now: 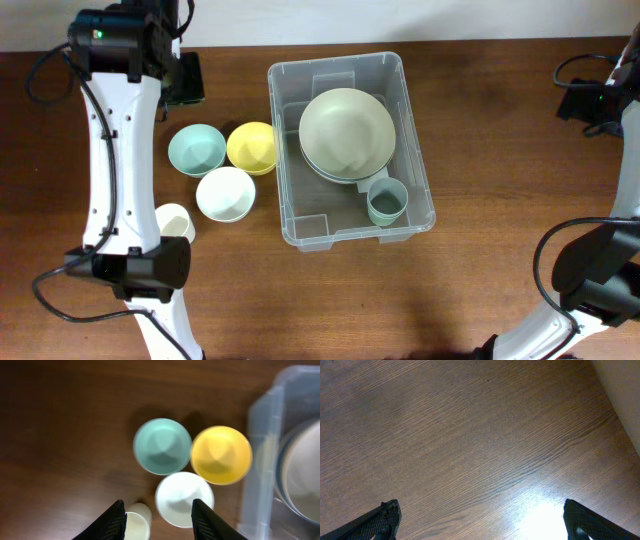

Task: Pack container
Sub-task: 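Withdraw the left gripper to the left side of the table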

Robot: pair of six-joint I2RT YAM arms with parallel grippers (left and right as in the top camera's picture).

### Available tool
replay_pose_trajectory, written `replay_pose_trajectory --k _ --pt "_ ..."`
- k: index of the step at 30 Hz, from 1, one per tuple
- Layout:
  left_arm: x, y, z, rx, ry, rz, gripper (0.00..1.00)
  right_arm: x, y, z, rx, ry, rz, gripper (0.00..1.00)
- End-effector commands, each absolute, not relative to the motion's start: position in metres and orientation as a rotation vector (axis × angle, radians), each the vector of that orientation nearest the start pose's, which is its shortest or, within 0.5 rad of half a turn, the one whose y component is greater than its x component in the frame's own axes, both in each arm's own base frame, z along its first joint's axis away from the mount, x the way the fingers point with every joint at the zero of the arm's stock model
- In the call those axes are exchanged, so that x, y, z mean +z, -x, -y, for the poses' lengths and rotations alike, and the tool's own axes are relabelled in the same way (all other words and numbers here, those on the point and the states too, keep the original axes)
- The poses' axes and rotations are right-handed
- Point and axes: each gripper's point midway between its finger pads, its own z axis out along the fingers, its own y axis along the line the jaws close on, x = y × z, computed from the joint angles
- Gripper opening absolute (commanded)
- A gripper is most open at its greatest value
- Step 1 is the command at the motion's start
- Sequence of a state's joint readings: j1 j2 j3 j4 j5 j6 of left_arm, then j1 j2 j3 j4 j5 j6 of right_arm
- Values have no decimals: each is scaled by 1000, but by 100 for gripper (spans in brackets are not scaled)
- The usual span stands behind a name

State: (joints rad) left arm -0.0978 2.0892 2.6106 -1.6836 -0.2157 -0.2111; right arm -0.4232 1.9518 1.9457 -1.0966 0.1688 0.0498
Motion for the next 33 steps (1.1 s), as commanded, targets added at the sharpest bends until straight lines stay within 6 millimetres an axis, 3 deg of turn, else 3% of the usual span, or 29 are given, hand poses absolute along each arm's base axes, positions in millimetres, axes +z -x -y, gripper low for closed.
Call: replay_pose_trajectory --k 1,11,13,18,20,22,24,26,30,33 --pt "338 -416 -18 315 323 -2542 44 200 -419 225 -363 -703 -2599 99" --pt "415 -446 -17 263 215 -2214 44 200 -419 225 -363 -703 -2599 99" --pt "422 -447 -18 272 193 -2189 45 200 -419 225 -363 -703 -2599 99" --pt "417 -453 -23 256 167 -2201 45 200 -419 225 -363 -703 -2599 99" --pt "420 -464 -12 159 29 -2183 45 200 -419 225 -363 -703 -2599 99" --pt "430 -473 -9 86 -71 -2130 64 200 -419 225 -363 -703 -2599 99" --pt "439 -479 -19 64 -73 -2084 99 200 -419 225 -363 -703 -2599 99" --pt "439 -478 -42 117 -18 -2088 99 200 -419 225 -363 -703 -2599 99" --pt "416 -460 -85 321 161 -2187 99 200 -419 225 -363 -703 -2599 99" --pt "391 -447 -99 342 271 -2280 99 200 -419 225 -363 -703 -2599 99"
